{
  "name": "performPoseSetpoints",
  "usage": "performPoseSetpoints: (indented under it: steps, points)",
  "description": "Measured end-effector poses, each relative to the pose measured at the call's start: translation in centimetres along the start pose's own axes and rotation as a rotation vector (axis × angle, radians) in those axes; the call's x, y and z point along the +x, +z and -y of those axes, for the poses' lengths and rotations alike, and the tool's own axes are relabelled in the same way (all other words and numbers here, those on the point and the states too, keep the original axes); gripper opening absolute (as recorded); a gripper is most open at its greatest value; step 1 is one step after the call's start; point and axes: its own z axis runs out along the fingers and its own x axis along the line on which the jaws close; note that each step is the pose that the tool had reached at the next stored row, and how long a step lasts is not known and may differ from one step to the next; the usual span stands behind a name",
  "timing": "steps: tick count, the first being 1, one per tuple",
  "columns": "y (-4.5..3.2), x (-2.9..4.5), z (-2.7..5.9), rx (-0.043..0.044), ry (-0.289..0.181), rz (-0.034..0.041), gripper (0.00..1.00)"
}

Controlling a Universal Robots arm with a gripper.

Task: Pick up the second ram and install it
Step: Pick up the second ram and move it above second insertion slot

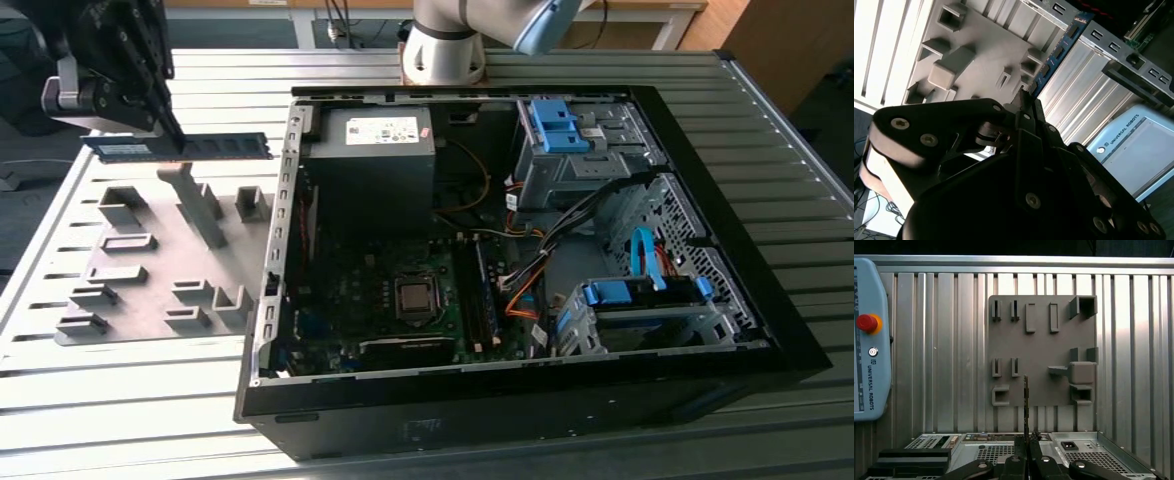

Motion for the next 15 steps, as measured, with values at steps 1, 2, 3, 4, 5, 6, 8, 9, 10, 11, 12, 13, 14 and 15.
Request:
performPoseSetpoints:
  steps: [1, 2, 3, 4, 5, 6, 8, 9, 10, 11, 12, 13, 14, 15]
  points:
    - [0.00, 0.00, 0.10, 0.0001, 0.000, 0.0001, 0.14]
    - [0.00, 0.00, 0.20, 0.0000, 0.000, 0.0001, 0.14]
    - [0.00, -0.01, 0.29, 0.0000, 0.000, 0.0001, 0.14]
    - [0.00, -0.01, 0.38, 0.0001, 0.000, 0.0001, 0.14]
    - [0.00, -0.01, 0.46, 0.0000, 0.000, 0.0000, 0.14]
    - [0.00, -0.01, 0.54, 0.0000, 0.000, 0.0000, 0.14]
    - [0.00, -0.01, 0.68, 0.0001, 0.000, 0.0001, 0.14]
    - [0.00, -0.01, 0.76, 0.0000, 0.000, 0.0001, 0.14]
    - [0.00, -0.01, 0.82, 0.0000, 0.000, 0.0001, 0.14]
    - [-0.01, -0.01, 0.88, 0.0001, 0.000, 0.0000, 0.14]
    - [0.00, -0.02, 0.94, 0.0001, 0.000, 0.0001, 0.14]
    - [-0.01, -0.02, 1.00, 0.0000, 0.000, 0.0000, 0.14]
    - [0.00, -0.02, 1.04, 0.0000, 0.000, 0.0001, 0.14]
    - [0.00, -0.02, 1.08, 0.0001, 0.000, 0.0001, 0.14]
